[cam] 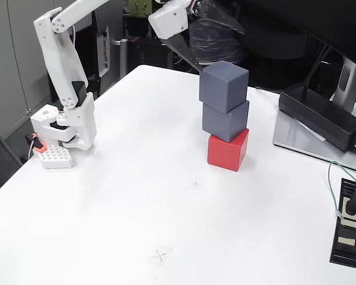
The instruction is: Stack the three blocks in an ordered color.
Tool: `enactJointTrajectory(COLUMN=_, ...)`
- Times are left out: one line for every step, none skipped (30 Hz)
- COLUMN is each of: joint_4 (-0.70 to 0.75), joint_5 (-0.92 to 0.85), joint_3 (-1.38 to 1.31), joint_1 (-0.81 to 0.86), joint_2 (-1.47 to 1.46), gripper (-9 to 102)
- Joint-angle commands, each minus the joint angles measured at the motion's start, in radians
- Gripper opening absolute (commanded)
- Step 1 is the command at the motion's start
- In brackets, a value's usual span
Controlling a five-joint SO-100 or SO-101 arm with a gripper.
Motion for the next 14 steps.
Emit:
enactJointTrajectory(joint_4=-0.006, joint_5=0.009, joint_3=-0.021, joint_1=0.005, joint_2=0.112, gripper=36)
enactJointTrajectory(joint_4=-0.006, joint_5=0.011, joint_3=-0.018, joint_1=0.006, joint_2=0.141, gripper=33)
enactJointTrajectory(joint_4=-0.006, joint_5=0.012, joint_3=-0.012, joint_1=0.006, joint_2=0.169, gripper=29)
enactJointTrajectory(joint_4=-0.006, joint_5=0.012, joint_3=-0.005, joint_1=0.009, joint_2=0.193, gripper=26)
enactJointTrajectory(joint_4=-0.006, joint_5=0.020, joint_3=-0.005, joint_1=0.021, joint_2=0.215, gripper=22)
enactJointTrajectory(joint_4=-0.006, joint_5=0.035, joint_3=-0.005, joint_1=0.037, joint_2=0.235, gripper=17)
enactJointTrajectory(joint_4=-0.008, joint_5=0.058, joint_3=-0.009, joint_1=0.054, joint_2=0.249, gripper=13)
enactJointTrajectory(joint_4=-0.008, joint_5=0.087, joint_3=-0.014, joint_1=0.071, joint_2=0.261, gripper=9)
enactJointTrajectory(joint_4=-0.008, joint_5=0.123, joint_3=-0.017, joint_1=0.086, joint_2=0.270, gripper=5)
enactJointTrajectory(joint_4=-0.008, joint_5=0.158, joint_3=-0.017, joint_1=0.098, joint_2=0.276, gripper=1)
enactJointTrajectory(joint_4=-0.008, joint_5=0.195, joint_3=-0.008, joint_1=0.112, joint_2=0.282, gripper=-1)
enactJointTrajectory(joint_4=-0.008, joint_5=0.232, joint_3=-0.005, joint_1=0.127, joint_2=0.285, gripper=-3)
enactJointTrajectory(joint_4=-0.008, joint_5=0.265, joint_3=-0.003, joint_1=0.146, joint_2=0.288, gripper=-2)
enactJointTrajectory(joint_4=-0.008, joint_5=0.301, joint_3=-0.003, joint_1=0.167, joint_2=0.290, gripper=-1)
